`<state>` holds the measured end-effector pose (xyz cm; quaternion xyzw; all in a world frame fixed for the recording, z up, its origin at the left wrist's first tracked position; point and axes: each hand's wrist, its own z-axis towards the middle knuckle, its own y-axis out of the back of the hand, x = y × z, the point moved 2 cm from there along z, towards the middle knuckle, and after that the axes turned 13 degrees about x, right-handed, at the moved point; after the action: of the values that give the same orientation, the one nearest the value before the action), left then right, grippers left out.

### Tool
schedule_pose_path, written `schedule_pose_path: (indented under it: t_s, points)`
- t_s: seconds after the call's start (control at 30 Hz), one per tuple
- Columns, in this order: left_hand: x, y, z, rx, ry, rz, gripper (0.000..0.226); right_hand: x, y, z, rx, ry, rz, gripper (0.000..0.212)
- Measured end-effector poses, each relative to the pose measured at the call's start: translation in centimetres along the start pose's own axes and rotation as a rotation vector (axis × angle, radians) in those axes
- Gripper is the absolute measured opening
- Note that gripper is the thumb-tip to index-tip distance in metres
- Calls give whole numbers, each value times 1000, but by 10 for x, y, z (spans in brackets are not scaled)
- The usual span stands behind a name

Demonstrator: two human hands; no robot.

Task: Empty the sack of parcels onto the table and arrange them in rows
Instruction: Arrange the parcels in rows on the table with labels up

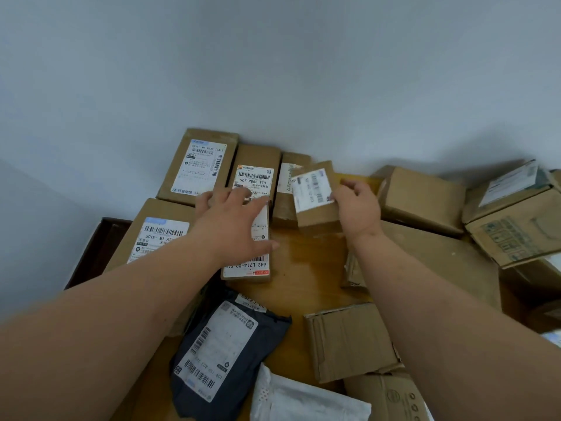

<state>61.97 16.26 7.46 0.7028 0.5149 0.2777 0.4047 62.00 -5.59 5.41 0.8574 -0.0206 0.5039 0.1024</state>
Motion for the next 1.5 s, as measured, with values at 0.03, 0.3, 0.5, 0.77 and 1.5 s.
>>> schedule_pose_path:
  t_s: [0.03, 0.3, 0.5, 0.77, 1.5]
  points:
    - [-2, -2, -2, 43, -15, 37, 96, -1, -1, -5, 68, -46, 11, 23]
    - [-3, -8, -19, 122, -7, 107, 102, -6, 2, -46, 358, -386, -108, 24]
    - [-2, -22, -37, 81, 4, 38, 92, -29, -21, -65, 417, -314, -233, 29]
    - [0, -42, -55, 119, -6, 119, 96, -45, -48, -74, 357, -248, -416, 54]
    - [-31, -37, -92, 4, -64, -14, 78, -52, -12, -148, 597, -206, -1512, 98]
